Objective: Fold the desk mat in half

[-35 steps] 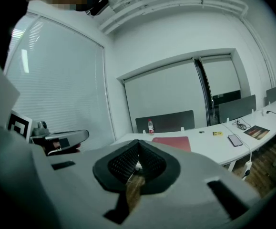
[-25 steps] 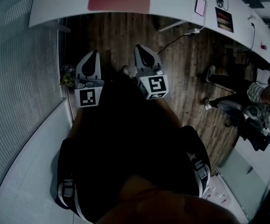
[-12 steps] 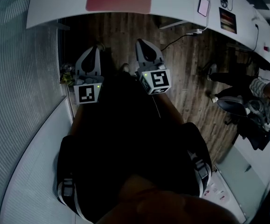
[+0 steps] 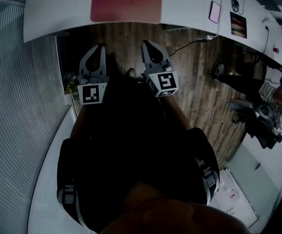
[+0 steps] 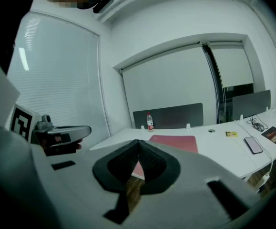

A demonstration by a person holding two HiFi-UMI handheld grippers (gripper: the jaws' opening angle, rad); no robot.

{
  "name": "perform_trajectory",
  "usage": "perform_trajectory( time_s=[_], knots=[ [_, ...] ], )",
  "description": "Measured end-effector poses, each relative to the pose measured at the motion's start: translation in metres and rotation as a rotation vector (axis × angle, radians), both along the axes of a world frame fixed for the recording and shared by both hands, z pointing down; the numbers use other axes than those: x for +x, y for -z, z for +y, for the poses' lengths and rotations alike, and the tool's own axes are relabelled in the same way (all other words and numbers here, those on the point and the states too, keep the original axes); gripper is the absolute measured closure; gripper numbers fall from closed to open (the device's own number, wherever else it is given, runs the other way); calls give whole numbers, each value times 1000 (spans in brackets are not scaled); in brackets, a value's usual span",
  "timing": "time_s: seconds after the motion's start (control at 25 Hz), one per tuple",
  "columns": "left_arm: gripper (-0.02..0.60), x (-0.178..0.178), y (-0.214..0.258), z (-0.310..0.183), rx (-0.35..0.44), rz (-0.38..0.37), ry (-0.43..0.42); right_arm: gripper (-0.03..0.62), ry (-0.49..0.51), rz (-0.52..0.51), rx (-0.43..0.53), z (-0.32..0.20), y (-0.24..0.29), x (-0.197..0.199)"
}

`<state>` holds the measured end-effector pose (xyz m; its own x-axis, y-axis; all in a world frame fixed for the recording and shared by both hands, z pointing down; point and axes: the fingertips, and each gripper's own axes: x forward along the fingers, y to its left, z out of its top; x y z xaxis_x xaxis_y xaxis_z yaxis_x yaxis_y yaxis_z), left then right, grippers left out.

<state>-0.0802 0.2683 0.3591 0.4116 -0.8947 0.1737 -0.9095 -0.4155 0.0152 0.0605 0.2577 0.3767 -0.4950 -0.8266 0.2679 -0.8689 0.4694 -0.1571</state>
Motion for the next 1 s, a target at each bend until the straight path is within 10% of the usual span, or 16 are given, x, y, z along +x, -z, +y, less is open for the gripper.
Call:
perform_trajectory(
  time_s=[0.44, 0.76, 1.0],
  knots=[
    [577, -48, -16, -95, -31, -36, -89, 594, -36, 96, -57, -77, -28, -43],
    [577, -39, -41, -129, 51, -279, -295, 594, 29, 322, -83, -109, -65, -55],
    [577, -30, -72, -142, 3, -328, -390, 594, 88, 397, -133, -120, -98, -64]
  ],
)
